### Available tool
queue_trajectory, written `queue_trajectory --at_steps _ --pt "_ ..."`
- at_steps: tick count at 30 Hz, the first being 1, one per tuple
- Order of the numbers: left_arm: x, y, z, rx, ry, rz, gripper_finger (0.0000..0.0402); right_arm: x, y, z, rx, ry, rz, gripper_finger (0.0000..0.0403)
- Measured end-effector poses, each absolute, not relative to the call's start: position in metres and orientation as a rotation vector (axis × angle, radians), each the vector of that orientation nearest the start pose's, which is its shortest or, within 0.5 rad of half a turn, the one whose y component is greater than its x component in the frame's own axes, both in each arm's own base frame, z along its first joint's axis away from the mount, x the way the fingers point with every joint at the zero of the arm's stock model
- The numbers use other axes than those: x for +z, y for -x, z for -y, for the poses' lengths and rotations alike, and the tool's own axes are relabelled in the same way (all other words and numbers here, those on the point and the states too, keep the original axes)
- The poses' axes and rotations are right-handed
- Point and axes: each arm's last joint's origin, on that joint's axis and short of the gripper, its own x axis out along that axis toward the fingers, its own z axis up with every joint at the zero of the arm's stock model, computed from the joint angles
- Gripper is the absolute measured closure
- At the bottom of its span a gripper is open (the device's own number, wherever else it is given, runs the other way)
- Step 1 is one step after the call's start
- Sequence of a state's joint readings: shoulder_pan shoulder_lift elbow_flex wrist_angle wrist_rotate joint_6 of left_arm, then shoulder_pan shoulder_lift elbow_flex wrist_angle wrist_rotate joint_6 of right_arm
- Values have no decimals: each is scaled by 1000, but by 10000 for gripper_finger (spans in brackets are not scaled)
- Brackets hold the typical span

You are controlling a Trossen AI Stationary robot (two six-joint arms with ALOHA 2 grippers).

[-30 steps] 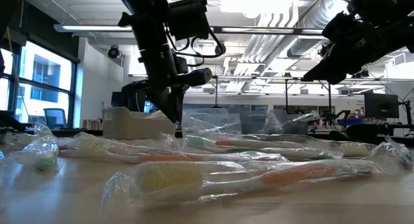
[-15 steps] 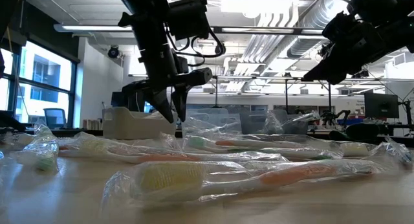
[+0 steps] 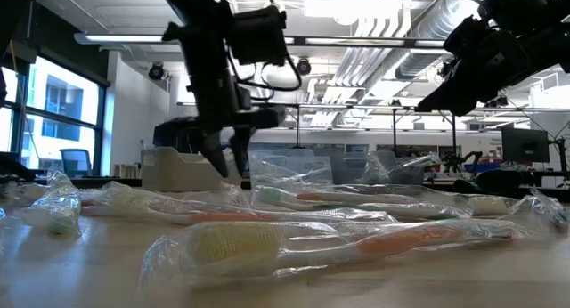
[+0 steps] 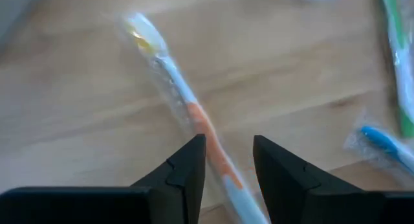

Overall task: Pick & Place Toothbrushes
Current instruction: Put the orange toothbrush into the white bin

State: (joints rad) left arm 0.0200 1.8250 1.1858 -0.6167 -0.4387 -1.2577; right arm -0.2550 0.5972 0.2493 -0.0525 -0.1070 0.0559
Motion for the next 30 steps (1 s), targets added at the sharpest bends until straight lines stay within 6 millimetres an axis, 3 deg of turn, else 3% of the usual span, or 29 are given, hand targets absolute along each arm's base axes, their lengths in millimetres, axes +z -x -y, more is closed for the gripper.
queue_trajectory --at_steps 18,30 --pt "168 -348 -26 1077 817 -814 277 187 -137 33 -157 -128 -394 401" --pt "171 -357 -26 966 705 -796 277 187 -137 33 -157 -128 -394 401"
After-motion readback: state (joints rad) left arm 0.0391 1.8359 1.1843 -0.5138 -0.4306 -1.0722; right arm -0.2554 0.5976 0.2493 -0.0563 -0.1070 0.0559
